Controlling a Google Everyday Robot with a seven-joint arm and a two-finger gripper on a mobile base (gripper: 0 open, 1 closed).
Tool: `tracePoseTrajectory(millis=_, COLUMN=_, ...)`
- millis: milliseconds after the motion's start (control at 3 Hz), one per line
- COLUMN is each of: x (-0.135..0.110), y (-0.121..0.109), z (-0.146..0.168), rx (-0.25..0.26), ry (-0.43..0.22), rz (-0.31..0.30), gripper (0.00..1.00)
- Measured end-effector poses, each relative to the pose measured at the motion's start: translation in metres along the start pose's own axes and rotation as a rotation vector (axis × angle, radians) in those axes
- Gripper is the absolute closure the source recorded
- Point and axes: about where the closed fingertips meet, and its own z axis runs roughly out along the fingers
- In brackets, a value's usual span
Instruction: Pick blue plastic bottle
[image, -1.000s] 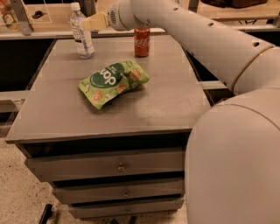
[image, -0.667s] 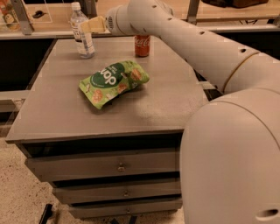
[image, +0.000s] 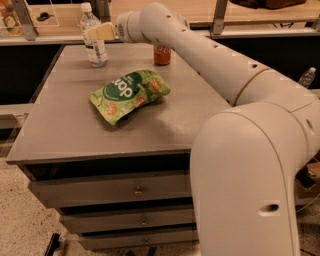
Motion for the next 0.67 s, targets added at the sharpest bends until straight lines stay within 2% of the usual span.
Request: tracePoseTrajectory(millis=667, x=-0.011, y=0.014, z=0.043, rx=-0.110, ry=-0.009, rz=-0.069, gripper=0.00)
